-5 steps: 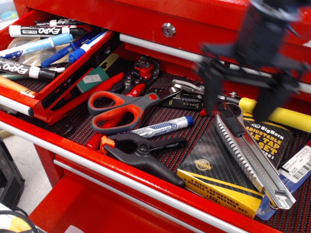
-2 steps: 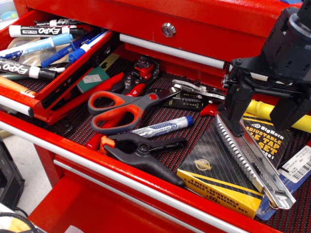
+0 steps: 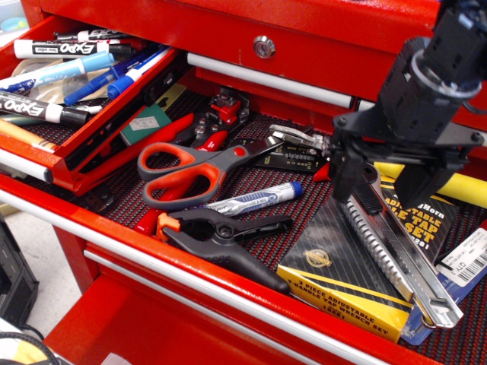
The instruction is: Pick up box cutter and put into drawer
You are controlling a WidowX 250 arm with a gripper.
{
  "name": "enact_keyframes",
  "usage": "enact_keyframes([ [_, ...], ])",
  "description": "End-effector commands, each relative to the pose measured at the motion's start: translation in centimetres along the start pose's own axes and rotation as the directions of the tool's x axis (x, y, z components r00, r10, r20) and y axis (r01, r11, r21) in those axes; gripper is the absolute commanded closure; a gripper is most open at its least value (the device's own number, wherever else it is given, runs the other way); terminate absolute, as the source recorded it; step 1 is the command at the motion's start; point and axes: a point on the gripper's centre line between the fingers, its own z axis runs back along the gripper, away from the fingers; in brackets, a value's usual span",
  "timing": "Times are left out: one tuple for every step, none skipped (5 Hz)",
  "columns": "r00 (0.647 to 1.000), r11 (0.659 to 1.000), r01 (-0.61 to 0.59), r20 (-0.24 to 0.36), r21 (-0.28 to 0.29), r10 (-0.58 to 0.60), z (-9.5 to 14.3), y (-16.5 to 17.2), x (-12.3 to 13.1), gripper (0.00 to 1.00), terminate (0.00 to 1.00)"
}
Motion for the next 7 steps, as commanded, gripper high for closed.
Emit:
enact_keyframes([
  [0.995,0.992,-0.075,0.051,-0.102,0.080,0.5,-0.6,0.8,0.00,0.00],
  [0.995,0.992,-0.071,0.063,-0.105,0.078,-0.3,0.0,0.8,0.00,0.00],
  [0.994,0.991,-0.065,0.074,-0.117,0.074,-0.7,0.5,0.7,0.00,0.00],
  [0.992,0.982,-0.082,0.081,-0.171,0.097,-1.3,0.3,0.4,0.00,0.00],
  [0.989,0.972,-0.111,0.070,-0.207,0.128,-1.6,0.2,0.1,0.00,0.00],
  [0.980,0.947,-0.178,0.043,-0.267,0.196,-2.0,-0.1,-0.1,0.00,0.00],
  [0.985,0.956,-0.149,0.049,-0.251,0.167,-1.9,0.1,-0.1,1.00,0.00],
])
